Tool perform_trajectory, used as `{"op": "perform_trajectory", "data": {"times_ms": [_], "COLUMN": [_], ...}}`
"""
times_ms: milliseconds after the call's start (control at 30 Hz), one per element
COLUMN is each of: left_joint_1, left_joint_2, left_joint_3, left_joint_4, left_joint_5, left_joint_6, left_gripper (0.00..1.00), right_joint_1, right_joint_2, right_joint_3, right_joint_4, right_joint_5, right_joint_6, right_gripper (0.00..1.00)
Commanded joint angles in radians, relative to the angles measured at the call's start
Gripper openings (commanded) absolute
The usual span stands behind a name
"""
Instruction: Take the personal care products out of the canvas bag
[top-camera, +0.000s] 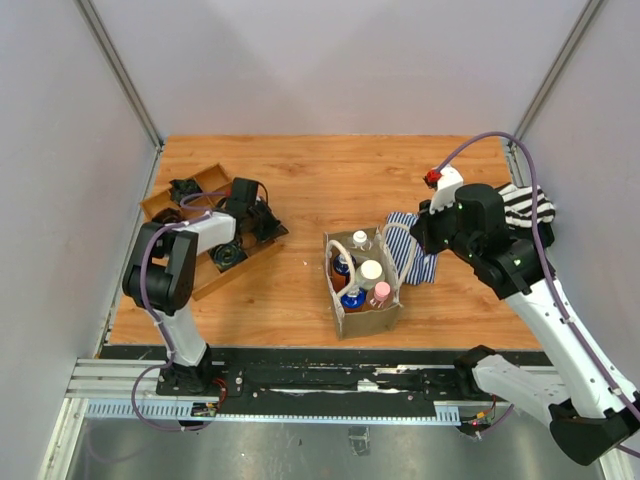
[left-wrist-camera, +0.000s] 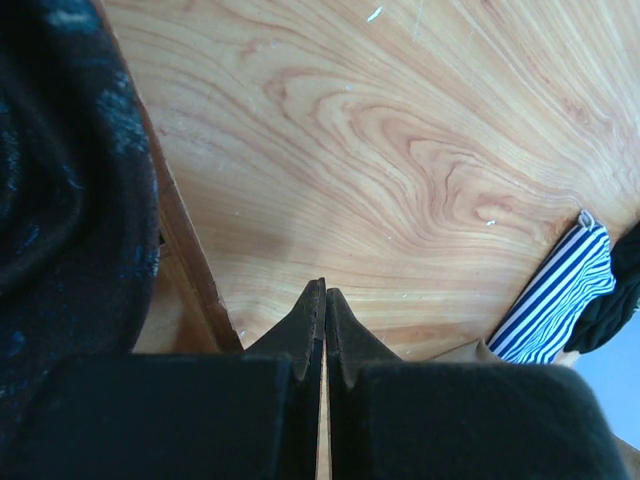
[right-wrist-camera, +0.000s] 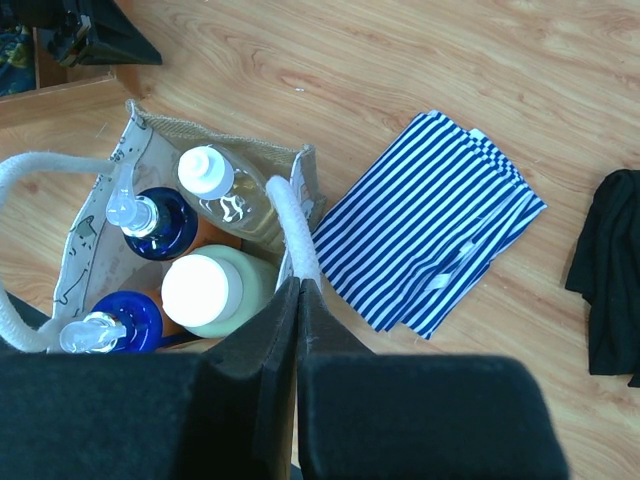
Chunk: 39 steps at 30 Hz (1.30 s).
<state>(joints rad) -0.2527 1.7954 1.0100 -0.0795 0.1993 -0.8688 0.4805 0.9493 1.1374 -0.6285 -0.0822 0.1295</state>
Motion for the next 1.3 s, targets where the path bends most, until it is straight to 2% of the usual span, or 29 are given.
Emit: {"op": "perform_trajectory", "data": {"times_ms": [0, 167, 333, 500, 633, 733, 800, 900, 1000, 1100, 1267], "left_joint_1": [-0.004, -0.003, 0.023, 0.109, 0.165, 0.179, 0.179, 0.179, 0.173, 0.133, 0.064], "left_joint_2": [-0.029, -0.133, -0.222, -0.335, -0.388, -0.417, -0.435, -0.459, -0.483, -0.502, -0.538], "left_joint_3": [-0.047, -0.051, -0.100, -0.208, -0.252, -0.267, -0.274, -0.294, -0.297, -0.267, -0.196], "left_joint_4": [-0.166, -0.328, -0.375, -0.344, -0.346, -0.326, -0.284, -0.183, -0.123, -0.110, -0.173], "left_joint_5": [-0.095, -0.287, -0.364, -0.411, -0.451, -0.442, -0.387, -0.254, -0.155, -0.125, -0.199], "left_joint_6": [0.012, -0.005, -0.029, -0.064, -0.062, -0.048, -0.028, 0.010, 0.030, 0.064, 0.113], "left_gripper": [0.01, 0.00, 0.01, 0.01, 0.00, 0.01, 0.00, 0.01, 0.00, 0.01, 0.00], "right_joint_1": [-0.016, -0.016, -0.016, -0.016, -0.016, -0.027, -0.033, -0.042, -0.060, -0.074, -0.120], "right_joint_2": [-0.024, -0.019, -0.006, 0.018, 0.052, 0.095, 0.095, 0.084, 0.137, 0.199, 0.198], "right_joint_3": [-0.010, -0.013, -0.011, -0.003, 0.007, 0.006, -0.013, -0.045, -0.009, 0.024, -0.009], "right_joint_4": [-0.010, -0.010, -0.007, 0.013, 0.006, -0.001, 0.031, 0.118, 0.109, 0.077, 0.120], "right_joint_5": [0.036, 0.026, 0.002, -0.127, -0.020, 0.112, 0.205, 0.251, 0.242, 0.236, 0.225], "right_joint_6": [-0.008, -0.008, -0.001, 0.009, 0.038, 0.088, 0.118, 0.139, 0.140, 0.150, 0.185], "right_gripper": [0.01, 0.01, 0.01, 0.01, 0.01, 0.01, 0.01, 0.01, 0.01, 0.01, 0.01]}}
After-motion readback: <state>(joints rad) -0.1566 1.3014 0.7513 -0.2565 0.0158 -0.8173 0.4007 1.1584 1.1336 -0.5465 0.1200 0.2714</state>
